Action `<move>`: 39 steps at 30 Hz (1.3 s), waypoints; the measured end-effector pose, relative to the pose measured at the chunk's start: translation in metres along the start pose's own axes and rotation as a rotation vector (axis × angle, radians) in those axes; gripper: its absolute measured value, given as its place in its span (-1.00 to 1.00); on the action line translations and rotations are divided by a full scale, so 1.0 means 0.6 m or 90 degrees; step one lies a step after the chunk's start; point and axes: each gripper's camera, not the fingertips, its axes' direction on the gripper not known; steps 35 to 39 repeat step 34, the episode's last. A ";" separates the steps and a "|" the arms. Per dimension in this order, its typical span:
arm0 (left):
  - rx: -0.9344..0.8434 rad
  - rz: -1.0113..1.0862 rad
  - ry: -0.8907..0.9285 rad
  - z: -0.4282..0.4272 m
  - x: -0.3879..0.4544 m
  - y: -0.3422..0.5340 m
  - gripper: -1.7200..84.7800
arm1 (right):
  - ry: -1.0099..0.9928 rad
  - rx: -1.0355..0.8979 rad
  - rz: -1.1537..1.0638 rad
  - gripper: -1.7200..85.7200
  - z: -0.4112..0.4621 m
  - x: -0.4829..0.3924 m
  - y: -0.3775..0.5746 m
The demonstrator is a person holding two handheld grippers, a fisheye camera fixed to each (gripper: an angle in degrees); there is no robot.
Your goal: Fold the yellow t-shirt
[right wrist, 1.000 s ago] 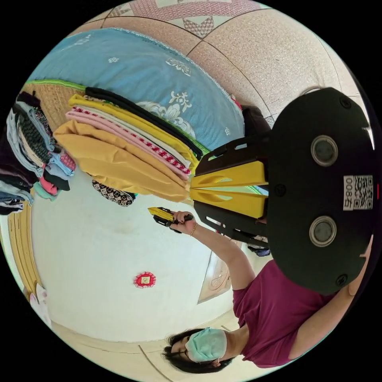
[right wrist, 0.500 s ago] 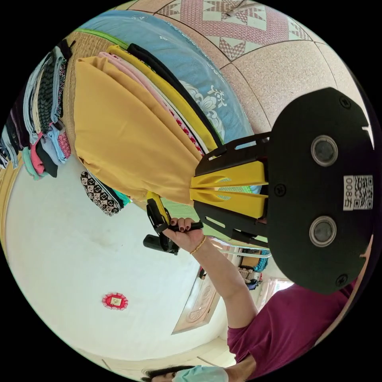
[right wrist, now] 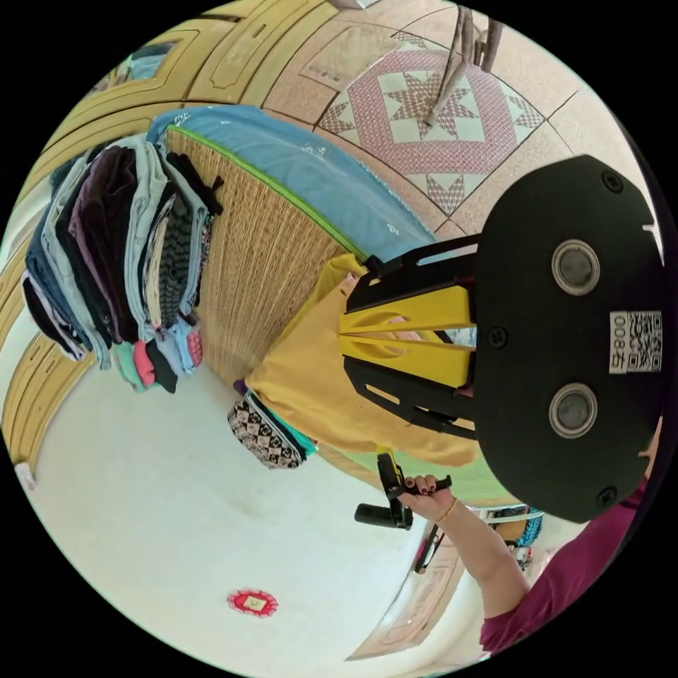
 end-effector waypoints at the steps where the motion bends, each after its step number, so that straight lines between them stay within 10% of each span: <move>1: 0.006 -0.010 0.010 0.001 -0.002 0.010 -0.95 | 0.001 -0.012 0.014 -0.96 0.013 0.009 -0.004; 11: 0.085 0.063 0.040 -0.043 0.068 0.137 -0.96 | -0.103 0.068 -0.035 -0.96 0.002 -0.099 0.042; 22: -0.106 0.111 -0.387 0.014 0.093 0.446 -0.95 | 0.002 0.328 -0.374 -0.95 -0.035 -0.474 0.081; 39: 0.037 0.022 -0.262 -0.021 0.067 0.612 -0.95 | -0.091 0.061 -0.446 -0.79 0.426 -0.746 -0.173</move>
